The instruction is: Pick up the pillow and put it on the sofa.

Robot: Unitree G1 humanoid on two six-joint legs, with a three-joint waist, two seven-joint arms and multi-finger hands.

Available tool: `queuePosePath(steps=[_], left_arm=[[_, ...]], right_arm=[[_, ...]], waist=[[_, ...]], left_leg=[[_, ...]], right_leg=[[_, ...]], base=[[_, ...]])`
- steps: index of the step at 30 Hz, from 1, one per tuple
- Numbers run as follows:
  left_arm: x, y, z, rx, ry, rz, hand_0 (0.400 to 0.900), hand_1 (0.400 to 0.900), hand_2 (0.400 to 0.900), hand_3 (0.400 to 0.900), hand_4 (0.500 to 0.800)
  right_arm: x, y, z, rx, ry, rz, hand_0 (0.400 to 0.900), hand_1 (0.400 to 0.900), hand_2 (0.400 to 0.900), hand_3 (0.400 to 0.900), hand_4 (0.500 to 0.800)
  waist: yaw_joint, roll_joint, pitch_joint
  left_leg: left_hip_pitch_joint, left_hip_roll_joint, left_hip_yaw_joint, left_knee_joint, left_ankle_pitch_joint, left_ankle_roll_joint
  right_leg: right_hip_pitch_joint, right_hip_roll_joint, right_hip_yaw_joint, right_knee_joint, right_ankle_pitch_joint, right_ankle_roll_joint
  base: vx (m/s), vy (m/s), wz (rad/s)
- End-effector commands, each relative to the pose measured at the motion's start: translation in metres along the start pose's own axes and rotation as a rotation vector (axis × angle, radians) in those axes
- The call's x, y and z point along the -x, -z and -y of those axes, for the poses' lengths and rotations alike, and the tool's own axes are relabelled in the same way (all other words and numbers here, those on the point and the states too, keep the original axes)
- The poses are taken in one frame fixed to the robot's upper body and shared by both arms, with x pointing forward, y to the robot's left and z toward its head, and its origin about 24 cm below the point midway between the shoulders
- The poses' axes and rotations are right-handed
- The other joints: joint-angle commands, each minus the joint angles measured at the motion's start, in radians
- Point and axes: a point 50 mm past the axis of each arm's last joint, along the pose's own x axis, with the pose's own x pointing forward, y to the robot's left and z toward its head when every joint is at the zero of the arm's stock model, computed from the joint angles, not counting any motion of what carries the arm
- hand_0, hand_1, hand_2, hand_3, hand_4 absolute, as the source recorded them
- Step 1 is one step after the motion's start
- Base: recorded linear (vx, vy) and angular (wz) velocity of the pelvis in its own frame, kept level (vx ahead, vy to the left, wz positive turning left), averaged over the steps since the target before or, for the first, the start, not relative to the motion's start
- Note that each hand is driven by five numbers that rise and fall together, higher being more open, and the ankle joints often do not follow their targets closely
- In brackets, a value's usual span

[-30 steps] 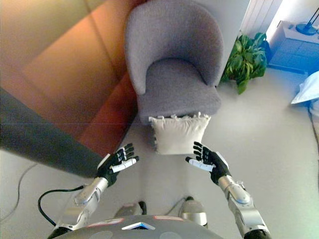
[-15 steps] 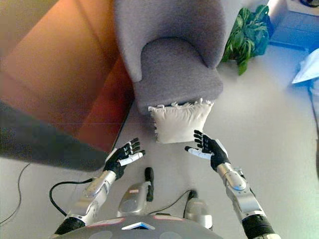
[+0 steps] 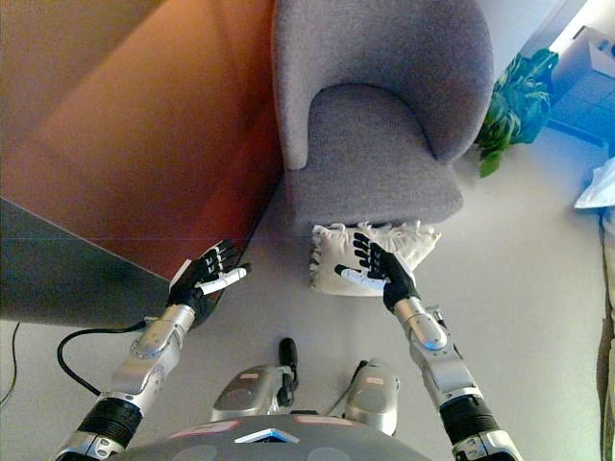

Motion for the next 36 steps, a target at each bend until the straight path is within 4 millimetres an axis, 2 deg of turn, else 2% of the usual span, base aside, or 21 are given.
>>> queuePosePath(steps=[1, 2, 4, 5, 6, 8, 10, 12, 13, 16, 19, 20, 21, 24, 26, 28, 30, 31, 34, 35, 36], left_arm=[[-0.006, -0.051, 0.002, 0.005, 0.005, 0.256, 0.9, 0.9, 0.9, 0.9, 0.8], [-0.009, -0.06, 0.003, 0.005, -0.002, 0.289, 0.9, 0.9, 0.9, 0.9, 0.8], [-0.013, -0.069, 0.0, 0.008, -0.032, 0.324, 0.9, 0.9, 0.9, 0.9, 0.8], [-0.013, -0.072, 0.0, 0.011, -0.037, 0.338, 0.9, 0.9, 0.9, 0.9, 0.8], [-0.015, -0.077, 0.001, 0.029, -0.042, 0.356, 0.9, 0.9, 0.9, 0.9, 0.8], [-0.018, -0.077, 0.002, 0.065, -0.067, 0.365, 0.9, 0.9, 0.9, 0.9, 0.8], [-0.017, -0.079, 0.004, 0.097, -0.072, 0.378, 0.9, 0.9, 0.9, 0.9, 0.8], [-0.016, -0.081, 0.012, 0.137, -0.053, 0.393, 0.9, 0.9, 0.9, 0.9, 0.8], [-0.019, -0.083, 0.018, 0.152, -0.035, 0.397, 0.9, 0.9, 0.9, 0.9, 0.8], [-0.025, -0.096, 0.036, 0.157, 0.023, 0.439, 0.9, 0.9, 0.9, 0.9, 0.8], [-0.025, -0.107, 0.039, 0.167, 0.033, 0.477, 0.9, 0.9, 0.9, 0.9, 0.8], [-0.025, -0.107, 0.039, 0.167, 0.033, 0.477, 0.9, 0.9, 0.9, 0.9, 0.8], [-0.028, -0.114, 0.042, 0.17, 0.034, 0.497, 0.9, 0.9, 0.9, 0.9, 0.8], [-0.028, -0.132, 0.044, 0.183, 0.033, 0.565, 0.9, 0.9, 0.9, 0.9, 0.8], [-0.029, -0.135, 0.045, 0.184, 0.028, 0.572, 0.9, 0.9, 0.9, 0.9, 0.8], [-0.027, -0.154, 0.044, 0.198, 0.026, 0.644, 0.9, 0.9, 0.9, 0.9, 0.8], [-0.026, -0.162, 0.045, 0.207, 0.025, 0.679, 0.9, 0.9, 0.9, 0.9, 0.8], [-0.026, -0.164, 0.045, 0.213, 0.02, 0.686, 0.9, 0.9, 0.9, 0.9, 0.8], [-0.023, -0.177, 0.045, 0.216, 0.026, 0.736, 0.9, 0.9, 0.9, 0.9, 0.8], [-0.023, -0.178, 0.045, 0.217, 0.025, 0.738, 0.9, 0.9, 0.9, 0.9, 0.8], [-0.02, -0.183, 0.045, 0.218, 0.031, 0.762, 0.9, 0.9, 0.9, 0.9, 0.8]], right_arm=[[-0.024, -0.065, 0.034, 0.238, 0.181, 0.264, 0.9, 0.9, 0.9, 0.9, 0.8], [-0.028, -0.071, 0.041, 0.325, 0.233, 0.266, 0.9, 0.9, 0.9, 0.9, 0.8], [-0.031, -0.085, 0.056, 0.543, 0.318, 0.267, 0.9, 0.9, 0.9, 0.9, 0.8], [-0.031, -0.088, 0.06, 0.589, 0.342, 0.272, 0.9, 0.9, 0.9, 0.9, 0.8], [-0.032, -0.091, 0.065, 0.631, 0.361, 0.267, 0.9, 0.9, 0.9, 0.9, 0.8], [-0.041, -0.106, 0.069, 0.688, 0.394, 0.299, 0.9, 0.9, 0.9, 0.9, 0.8], [-0.038, -0.109, 0.077, 0.743, 0.439, 0.303, 0.9, 0.9, 0.9, 0.9, 0.8], [-0.035, -0.114, 0.089, 0.801, 0.497, 0.299, 0.9, 0.9, 0.9, 0.9, 0.8], [-0.033, -0.12, 0.094, 0.827, 0.533, 0.318, 0.9, 0.9, 0.9, 0.9, 0.8], [-0.028, -0.134, 0.107, 0.9, 0.611, 0.353, 0.9, 0.9, 0.9, 0.9, 0.8], [-0.032, -0.153, 0.108, 0.944, 0.633, 0.404, 0.9, 0.9, 0.9, 0.9, 0.8], [-0.032, -0.153, 0.108, 0.944, 0.633, 0.404, 0.9, 0.9, 0.9, 0.9, 0.8], [-0.036, -0.165, 0.104, 0.933, 0.645, 0.442, 0.9, 0.9, 0.9, 0.9, 0.8], [-0.039, -0.18, 0.104, 0.917, 0.674, 0.483, 0.9, 0.9, 0.9, 0.9, 0.8], [-0.041, -0.184, 0.102, 0.907, 0.676, 0.495, 0.9, 0.9, 0.9, 0.9, 0.8], [-0.042, -0.196, 0.105, 0.88, 0.716, 0.522, 0.9, 0.9, 0.9, 0.9, 0.8], [-0.044, -0.207, 0.107, 0.872, 0.744, 0.538, 0.9, 0.9, 0.9, 0.9, 0.8], [-0.044, -0.214, 0.108, 0.869, 0.76, 0.555, 0.9, 0.9, 0.9, 0.9, 0.8], [-0.043, -0.236, 0.115, 0.867, 0.813, 0.597, 0.9, 0.9, 0.9, 0.9, 0.8], [-0.043, -0.237, 0.115, 0.867, 0.813, 0.598, 0.9, 0.9, 0.9, 0.9, 0.8], [-0.041, -0.25, 0.121, 0.866, 0.848, 0.609, 0.9, 0.9, 0.9, 0.9, 0.8]], waist=[[-0.005, -0.036, 0.049], [-0.011, -0.043, 0.061], [-0.018, -0.048, 0.069], [-0.018, -0.052, 0.071], [-0.01, -0.06, 0.071], [0.002, -0.063, 0.083], [0.002, -0.045, 0.101], [0.001, -0.012, 0.122], [-0.007, 0.004, 0.139], [-0.039, 0.038, 0.179], [-0.039, 0.05, 0.2], [-0.039, 0.05, 0.198], [-0.044, 0.05, 0.218], [-0.05, 0.053, 0.241], [-0.053, 0.053, 0.244], [-0.057, 0.06, 0.257], [-0.056, 0.063, 0.266], [-0.053, 0.069, 0.267], [-0.045, 0.077, 0.279], [-0.045, 0.076, 0.274], [-0.038, 0.079, 0.285]], left_leg=[[-0.007, 0.064, -0.108, 0.029, -0.071, -0.121], [-0.024, 0.071, -0.134, 0.046, -0.083, -0.138], [-0.033, 0.092, -0.166, 0.054, -0.096, -0.163], [-0.037, 0.096, -0.177, 0.057, -0.097, -0.17], [-0.047, 0.094, -0.185, 0.06, -0.102, -0.178], [-0.071, 0.108, -0.192, 0.071, -0.106, -0.197], [-0.087, 0.143, -0.219, 0.074, -0.097, -0.219], [-0.108, 0.189, -0.243, 0.078, -0.089, -0.236], [-0.127, 0.212, -0.224, 0.08, -0.083, -0.241], [-0.217, 0.234, -0.146, 0.134, -0.058, -0.246], [-0.274, 0.238, -0.127, 0.185, -0.076, -0.245], [-0.276, 0.238, -0.126, 0.186, -0.076, -0.245], [-0.33, 0.236, -0.121, 0.245, -0.1, -0.246], [-0.435, 0.234, -0.122, 0.332, -0.129, -0.247], [-0.469, 0.234, -0.121, 0.353, -0.138, -0.247], [-0.573, 0.229, -0.13, 0.425, -0.164, -0.242], [-0.646, 0.227, -0.141, 0.49, -0.188, -0.238], [-0.673, 0.232, -0.151, 0.527, -0.227, -0.241], [-0.783, 0.225, -0.168, 0.616, -0.255, -0.237], [-0.795, 0.225, -0.169, 0.624, -0.259, -0.237], [-0.857, 0.214, -0.179, 0.666, -0.267, -0.232]], right_leg=[[0.043, -0.034, 0.075, -0.374, 0.258, 0.058], [0.029, -0.035, 0.125, -0.492, 0.312, 0.078], [0.005, -0.056, 0.184, -0.549, 0.399, 0.112], [0.006, -0.056, 0.185, -0.542, 0.42, 0.117], [0.016, -0.061, 0.173, -0.544, 0.406, 0.115], [0.003, -0.073, 0.107, -0.527, 0.422, 0.129], [-0.014, -0.049, 0.089, -0.483, 0.355, 0.113], [-0.026, -0.033, 0.044, -0.435, 0.274, 0.092], [-0.029, -0.034, 0.027, -0.407, 0.251, 0.089], [-0.091, -0.05, 0.012, -0.322, 0.205, 0.077], [-0.195, -0.039, 0.051, -0.249, 0.187, 0.066], [-0.198, -0.04, 0.052, -0.248, 0.187, 0.066], [-0.248, -0.043, 0.073, -0.216, 0.183, 0.066], [-0.349, -0.047, 0.108, -0.159, 0.177, 0.065], [-0.385, -0.049, 0.12, -0.139, 0.171, 0.066], [-0.479, -0.053, 0.145, -0.063, 0.141, 0.064], [-0.541, -0.056, 0.159, -0.006, 0.118, 0.059], [-0.571, -0.054, 0.172, 0.036, 0.083, 0.071], [-0.673, -0.058, 0.194, 0.112, 0.059, 0.066], [-0.685, -0.059, 0.197, 0.12, 0.056, 0.066], [-0.738, -0.058, 0.206, 0.161, 0.045, 0.063]], base=[[0.18, -0.38, 0.55], [0.18, -0.373, 0.59], [0.2, -0.349, 0.57], [0.17, -0.304, 0.49], [0.13, -0.276, 0.38], [0.1, -0.309, 0.4], [0.13, -0.328, 0.66], [0.09, -0.305, 0.8], [0.02, -0.238, 1.03], [-0.05, -0.117, 0.61], [-0.02, -0.017, -0.25], [-0.02, -0.052, -0.15], [-0.03, -0.041, -0.06], [-0.05, -0.016, -0.06], [-0.05, 0.013, -0.01], [-0.05, 0.014, 0.07], [0.0, 0.009, 0.05], [0.04, 0.018, -0.02], [0.0, 0.017, -0.03], [-0.04, 0.027, 0.05], [-0.04, 0.029, 0.09]])
